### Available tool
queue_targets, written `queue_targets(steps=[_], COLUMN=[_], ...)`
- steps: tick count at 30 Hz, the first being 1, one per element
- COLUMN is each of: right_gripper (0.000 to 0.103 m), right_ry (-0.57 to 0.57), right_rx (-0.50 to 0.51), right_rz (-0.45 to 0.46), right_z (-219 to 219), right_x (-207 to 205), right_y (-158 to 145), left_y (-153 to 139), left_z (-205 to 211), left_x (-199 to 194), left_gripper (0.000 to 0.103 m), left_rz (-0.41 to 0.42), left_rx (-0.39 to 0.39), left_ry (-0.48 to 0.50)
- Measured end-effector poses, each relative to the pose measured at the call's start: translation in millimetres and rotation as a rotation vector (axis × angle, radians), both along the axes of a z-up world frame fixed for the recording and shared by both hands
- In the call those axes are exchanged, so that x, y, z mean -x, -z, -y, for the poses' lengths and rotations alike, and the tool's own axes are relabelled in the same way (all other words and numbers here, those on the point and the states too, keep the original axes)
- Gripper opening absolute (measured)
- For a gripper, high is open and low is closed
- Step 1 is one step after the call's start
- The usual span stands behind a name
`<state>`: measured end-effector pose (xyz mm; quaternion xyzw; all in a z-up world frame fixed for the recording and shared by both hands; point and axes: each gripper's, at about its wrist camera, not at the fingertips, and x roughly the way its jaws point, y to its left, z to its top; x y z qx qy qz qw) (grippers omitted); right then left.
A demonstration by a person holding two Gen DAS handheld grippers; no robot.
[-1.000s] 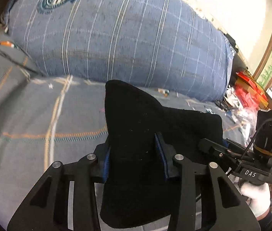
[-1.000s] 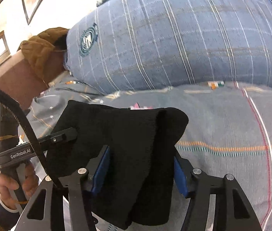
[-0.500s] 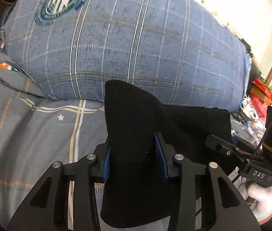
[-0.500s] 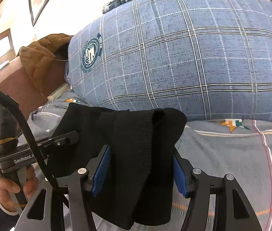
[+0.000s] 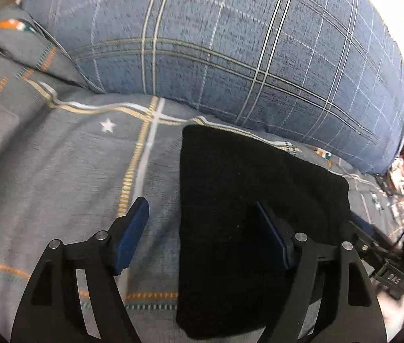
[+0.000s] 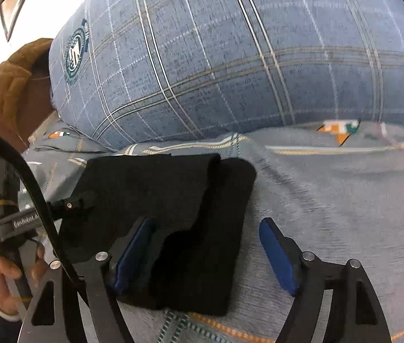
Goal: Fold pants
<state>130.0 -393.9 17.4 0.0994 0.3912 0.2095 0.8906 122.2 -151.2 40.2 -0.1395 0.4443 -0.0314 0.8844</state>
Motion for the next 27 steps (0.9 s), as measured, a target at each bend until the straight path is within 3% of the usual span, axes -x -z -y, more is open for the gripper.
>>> queue_targets(steps=[5, 12, 15, 27], right_gripper=[0.075, 0.076, 0.076, 0.077], right_ry=[0.002, -0.038, -0.045, -0.07], right_rx=[0.088, 0.074, 0.071, 0.053], right_rz=[0.065, 0.156, 0.153, 0.164], right_z=[-5.9, -19.5, -28.0, -41.5], right_x=[24.2, 56.3, 64.2, 97.6], right_y=[-23.7, -47.5, -47.9, -52.3], left_y=[-25.6, -51.7, -56.5, -68.7], left_z=[9.4, 27.3, 37.2, 45.4], left_x=[29.6, 67.6, 85.4, 133.6], left_gripper=[0.076, 0.076, 0.076, 0.076], left_rz=[0.079, 0.168, 0.198, 0.268], left_rx=[-0.09, -0.165, -0.212, -0.253], left_ry=[-0.032, -0.002, 0.013, -0.034])
